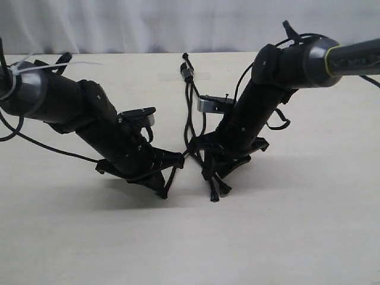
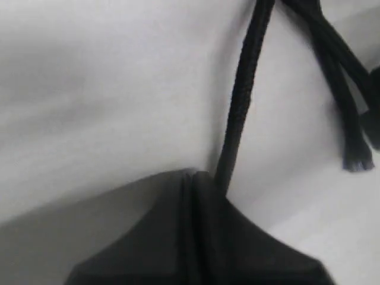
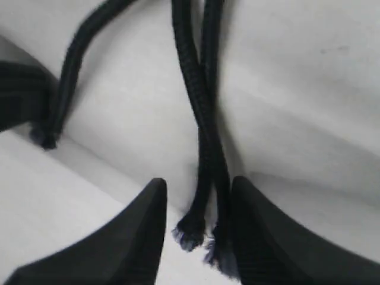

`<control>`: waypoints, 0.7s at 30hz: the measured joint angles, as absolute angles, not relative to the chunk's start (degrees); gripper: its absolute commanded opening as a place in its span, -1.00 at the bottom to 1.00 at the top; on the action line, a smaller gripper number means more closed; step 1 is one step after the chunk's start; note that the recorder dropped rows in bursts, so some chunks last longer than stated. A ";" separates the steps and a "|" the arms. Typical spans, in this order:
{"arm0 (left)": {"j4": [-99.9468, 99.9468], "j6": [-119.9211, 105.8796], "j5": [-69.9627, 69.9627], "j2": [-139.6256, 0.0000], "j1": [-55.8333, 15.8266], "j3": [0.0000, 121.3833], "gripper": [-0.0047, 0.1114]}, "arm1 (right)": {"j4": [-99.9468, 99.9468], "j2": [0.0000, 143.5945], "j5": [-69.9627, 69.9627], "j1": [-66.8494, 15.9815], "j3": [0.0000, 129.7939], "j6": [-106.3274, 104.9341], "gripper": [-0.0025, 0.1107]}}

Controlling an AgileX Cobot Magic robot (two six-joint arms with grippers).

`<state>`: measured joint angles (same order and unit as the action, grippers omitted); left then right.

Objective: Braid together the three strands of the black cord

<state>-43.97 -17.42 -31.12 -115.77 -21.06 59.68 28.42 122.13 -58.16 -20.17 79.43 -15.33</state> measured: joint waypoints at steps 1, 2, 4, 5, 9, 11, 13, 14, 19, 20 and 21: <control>-43.97 -17.54 -32.16 -115.48 -20.53 59.68 -0.92 | 27.79 121.14 -57.72 -20.17 79.43 -14.33 -0.10; -43.54 -17.81 -34.01 -113.95 -18.21 59.45 -0.92 | 26.04 118.83 -57.21 -19.42 79.43 -12.27 -0.09; -38.52 -17.81 -36.71 -108.45 -12.83 59.45 -0.92 | 21.65 114.33 -58.30 -17.12 79.43 -9.46 -0.18; -35.32 -16.63 -37.96 -106.40 -11.17 59.45 -0.92 | 19.74 112.56 -59.49 -16.10 79.35 -8.61 -0.37; -5.78 -0.31 -44.49 -80.97 -3.40 50.59 -0.92 | 5.99 94.47 -58.65 -12.90 67.13 1.15 -0.88; -4.47 0.54 -45.13 -72.90 -3.28 47.44 -0.92 | 3.76 86.89 -55.57 -12.90 61.65 2.62 -0.88; -4.34 1.07 -45.66 -64.43 -3.28 44.14 -0.92 | 2.01 78.87 -52.32 -12.90 55.78 3.41 -0.88; -4.87 1.19 -45.80 -56.92 -3.28 41.27 -0.92 | 1.07 71.60 -49.19 -12.90 50.07 3.70 -0.88; -9.23 1.19 -39.02 -35.89 -3.28 29.58 -0.92 | -0.69 44.85 -31.78 -12.90 30.77 3.92 -0.88; -9.23 1.19 -38.27 -33.99 -3.28 28.23 -0.92 | -0.97 40.39 -27.94 -12.90 27.11 3.92 -0.88; -9.23 1.19 -38.53 -32.37 -3.28 27.38 -0.92 | -1.14 37.56 -25.88 -12.90 24.81 3.92 -0.88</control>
<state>-9.23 1.19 -38.53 -32.37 -3.28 27.38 -1.14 37.56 -25.88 -12.90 24.81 3.92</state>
